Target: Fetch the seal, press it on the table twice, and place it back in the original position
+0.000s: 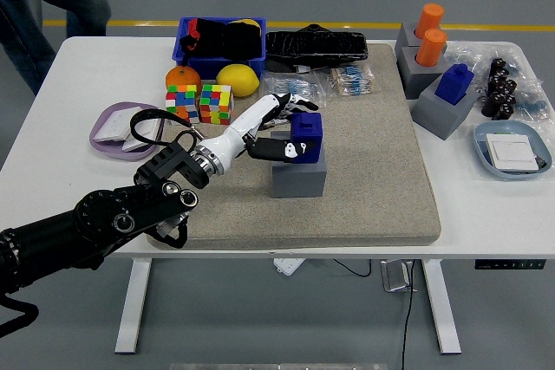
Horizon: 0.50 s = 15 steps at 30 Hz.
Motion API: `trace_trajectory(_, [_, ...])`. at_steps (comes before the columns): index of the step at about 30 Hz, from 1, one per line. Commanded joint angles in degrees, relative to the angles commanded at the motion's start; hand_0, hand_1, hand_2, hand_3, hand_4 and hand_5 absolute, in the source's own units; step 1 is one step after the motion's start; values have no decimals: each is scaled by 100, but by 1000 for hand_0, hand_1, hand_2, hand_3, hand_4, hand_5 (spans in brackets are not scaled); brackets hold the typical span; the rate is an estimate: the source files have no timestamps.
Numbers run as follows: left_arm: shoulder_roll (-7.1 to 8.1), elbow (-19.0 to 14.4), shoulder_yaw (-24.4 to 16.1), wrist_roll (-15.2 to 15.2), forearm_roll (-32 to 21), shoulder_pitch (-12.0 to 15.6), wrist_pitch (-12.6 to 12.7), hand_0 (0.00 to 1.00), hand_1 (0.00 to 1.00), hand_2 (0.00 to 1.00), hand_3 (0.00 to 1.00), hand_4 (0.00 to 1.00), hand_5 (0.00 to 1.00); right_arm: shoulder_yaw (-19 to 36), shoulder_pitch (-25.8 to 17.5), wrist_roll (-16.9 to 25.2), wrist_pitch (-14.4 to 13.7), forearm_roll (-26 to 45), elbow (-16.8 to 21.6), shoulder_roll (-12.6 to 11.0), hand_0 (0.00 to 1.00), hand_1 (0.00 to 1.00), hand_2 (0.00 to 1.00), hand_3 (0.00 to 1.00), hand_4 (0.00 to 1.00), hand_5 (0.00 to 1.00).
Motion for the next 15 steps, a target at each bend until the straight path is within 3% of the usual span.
trace_trajectory(15, [44, 55, 65, 16, 17, -25, -15, 741, 544, 513, 722, 697, 2, 33, 0, -1, -3, -2, 3, -8, 866, 785, 786, 757, 869, 522])
